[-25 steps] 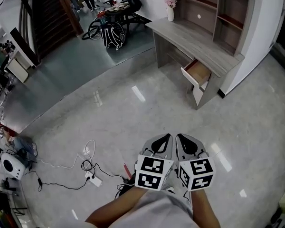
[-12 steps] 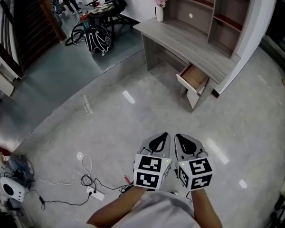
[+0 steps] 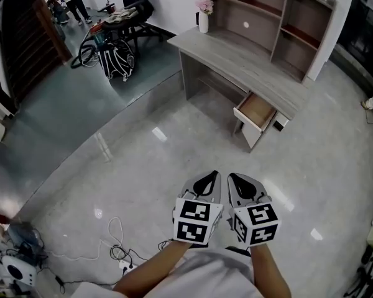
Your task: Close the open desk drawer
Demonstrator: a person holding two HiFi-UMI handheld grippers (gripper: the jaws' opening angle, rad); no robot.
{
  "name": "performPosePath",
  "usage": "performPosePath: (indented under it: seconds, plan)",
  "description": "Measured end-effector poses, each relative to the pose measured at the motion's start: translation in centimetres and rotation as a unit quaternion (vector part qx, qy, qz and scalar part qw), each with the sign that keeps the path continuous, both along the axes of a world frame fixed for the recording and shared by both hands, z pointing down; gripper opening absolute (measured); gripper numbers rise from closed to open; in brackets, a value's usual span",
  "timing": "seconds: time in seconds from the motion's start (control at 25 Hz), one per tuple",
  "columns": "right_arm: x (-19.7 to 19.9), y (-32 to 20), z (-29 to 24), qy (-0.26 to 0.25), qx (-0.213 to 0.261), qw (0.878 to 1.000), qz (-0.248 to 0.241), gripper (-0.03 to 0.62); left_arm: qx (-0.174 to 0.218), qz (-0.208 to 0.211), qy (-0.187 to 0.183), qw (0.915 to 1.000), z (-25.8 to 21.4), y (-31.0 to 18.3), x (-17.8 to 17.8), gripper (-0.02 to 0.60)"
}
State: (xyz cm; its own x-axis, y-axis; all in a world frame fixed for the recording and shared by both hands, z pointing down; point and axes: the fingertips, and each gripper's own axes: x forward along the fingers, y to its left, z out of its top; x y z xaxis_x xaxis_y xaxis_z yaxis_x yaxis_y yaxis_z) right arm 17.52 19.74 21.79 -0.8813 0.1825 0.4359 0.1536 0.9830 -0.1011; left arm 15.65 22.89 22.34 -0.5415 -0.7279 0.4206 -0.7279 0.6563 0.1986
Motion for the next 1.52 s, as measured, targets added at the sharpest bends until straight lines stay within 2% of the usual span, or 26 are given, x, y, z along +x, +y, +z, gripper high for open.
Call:
performPosePath:
  seconds: [0.32,0.76,1.24,1.52]
  plan:
    - [-4.2,1.4,0.2,-0.001,0.007,1.0,0.016,0.0,0.003,0.018,0.0,0.9998,0.2,1.5,-4.3,0.002]
    - [-10.0,1.1,1.1,-0.004,-0.006,1.0,0.009,0.0,-0.009,0.013,0.0,0.9999,1.2,1.0,-9.6,0.002]
    - [-20.7,-5.2,4.4,0.011,-0.034,0.999,0.026,0.0,-0.034,0.029,0.01,0.999,4.0,-5.2,-20.3,0.002]
    - [-24.9,-11.4,5.7,0.025,-0.066,0.995,0.066,0.0,-0.058,0.064,0.014,0.9961,4.5,-11.1,-24.9,0.002]
